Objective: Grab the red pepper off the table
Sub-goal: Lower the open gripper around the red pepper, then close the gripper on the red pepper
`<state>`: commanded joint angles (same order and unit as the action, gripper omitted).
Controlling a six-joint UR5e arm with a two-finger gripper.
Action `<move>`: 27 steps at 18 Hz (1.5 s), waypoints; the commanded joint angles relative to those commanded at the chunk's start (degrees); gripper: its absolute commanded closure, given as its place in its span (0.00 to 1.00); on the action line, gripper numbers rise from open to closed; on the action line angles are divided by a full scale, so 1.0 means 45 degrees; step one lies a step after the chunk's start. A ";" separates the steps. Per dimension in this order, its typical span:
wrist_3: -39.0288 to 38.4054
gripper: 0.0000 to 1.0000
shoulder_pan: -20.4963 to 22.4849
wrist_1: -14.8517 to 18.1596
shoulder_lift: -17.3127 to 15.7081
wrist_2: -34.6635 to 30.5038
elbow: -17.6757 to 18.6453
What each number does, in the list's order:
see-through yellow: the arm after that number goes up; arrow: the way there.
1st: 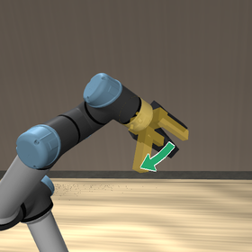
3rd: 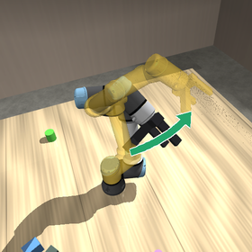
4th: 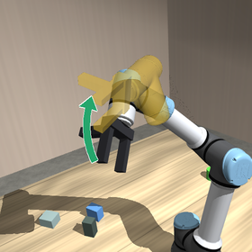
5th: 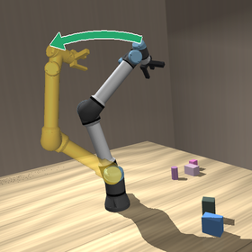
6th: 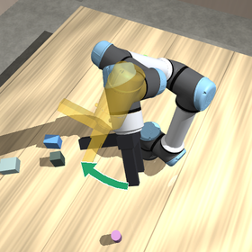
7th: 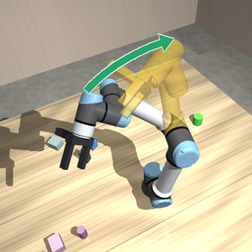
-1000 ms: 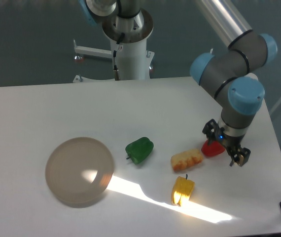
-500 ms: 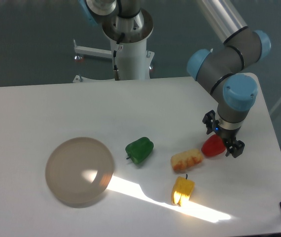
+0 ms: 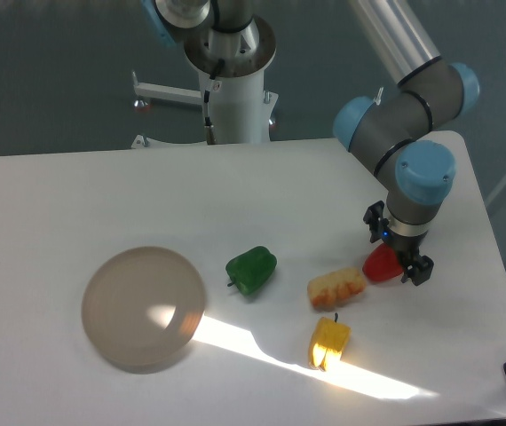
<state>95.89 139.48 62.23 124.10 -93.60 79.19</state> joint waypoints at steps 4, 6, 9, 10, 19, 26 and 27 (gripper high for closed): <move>0.0020 0.00 0.0000 -0.0039 0.0000 -0.0566 0.0078; 0.0020 0.00 0.0000 -0.0039 0.0000 -0.0567 0.0097; -0.0019 0.00 -0.0020 -0.0059 0.0039 -0.0587 0.0156; -0.0020 0.00 -0.0039 -0.0252 0.0059 -0.0587 0.0234; 0.0039 0.29 -0.0078 -0.0918 0.0078 -0.0606 0.0703; 0.0059 0.48 -0.0059 -0.0763 0.0039 -0.0761 0.0587; 0.0078 0.48 -0.0020 -0.0665 0.0001 -0.0917 0.0470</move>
<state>96.24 139.39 59.23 124.10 -97.73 81.30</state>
